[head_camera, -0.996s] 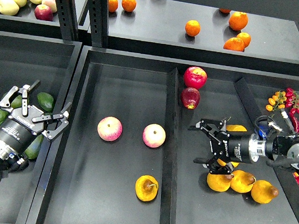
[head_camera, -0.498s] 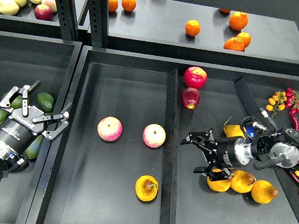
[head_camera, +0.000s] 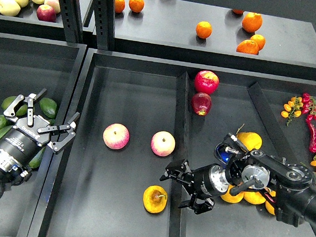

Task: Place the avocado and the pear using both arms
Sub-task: 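Move the right gripper over the halved yellow pear, then close the right gripper on the halved yellow pear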

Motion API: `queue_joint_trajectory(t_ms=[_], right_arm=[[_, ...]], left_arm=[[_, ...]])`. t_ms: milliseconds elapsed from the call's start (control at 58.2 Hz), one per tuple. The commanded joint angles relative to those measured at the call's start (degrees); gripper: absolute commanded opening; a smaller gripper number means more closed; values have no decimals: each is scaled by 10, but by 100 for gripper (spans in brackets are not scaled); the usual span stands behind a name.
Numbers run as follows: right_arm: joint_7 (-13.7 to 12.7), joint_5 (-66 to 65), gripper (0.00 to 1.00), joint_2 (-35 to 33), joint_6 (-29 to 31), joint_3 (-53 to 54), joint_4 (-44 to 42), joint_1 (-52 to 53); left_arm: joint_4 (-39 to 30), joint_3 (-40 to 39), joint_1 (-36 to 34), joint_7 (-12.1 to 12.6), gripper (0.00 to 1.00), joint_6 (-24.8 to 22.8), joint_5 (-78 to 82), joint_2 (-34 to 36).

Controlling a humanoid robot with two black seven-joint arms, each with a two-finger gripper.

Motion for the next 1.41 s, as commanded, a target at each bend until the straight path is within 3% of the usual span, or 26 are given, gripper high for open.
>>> queue_joint_trajectory(t_ms=[0, 842, 945, 996, 1082, 1391], right_arm=[[0, -1, 100, 12, 0, -1, -12, -6], [0, -2, 99, 77, 0, 10, -109, -20], [0, -2, 95, 83, 0, 12, -118, -19], [0, -2, 86, 86, 0, 17, -125, -20], [0, -3, 80, 97, 0, 29, -132, -26], [0, -19, 71, 112, 0, 47, -147, -39]], left_arm=[[-1, -1, 0, 0, 99, 0, 0, 0], [-1, 0, 1, 2, 99, 0, 0, 0], [-1, 0, 1, 2, 99, 0, 0, 0], [-2, 0, 1, 2, 99, 0, 0, 0], [-2, 0, 2, 2, 99, 0, 0, 0], [-2, 2, 4, 3, 99, 0, 0, 0]])
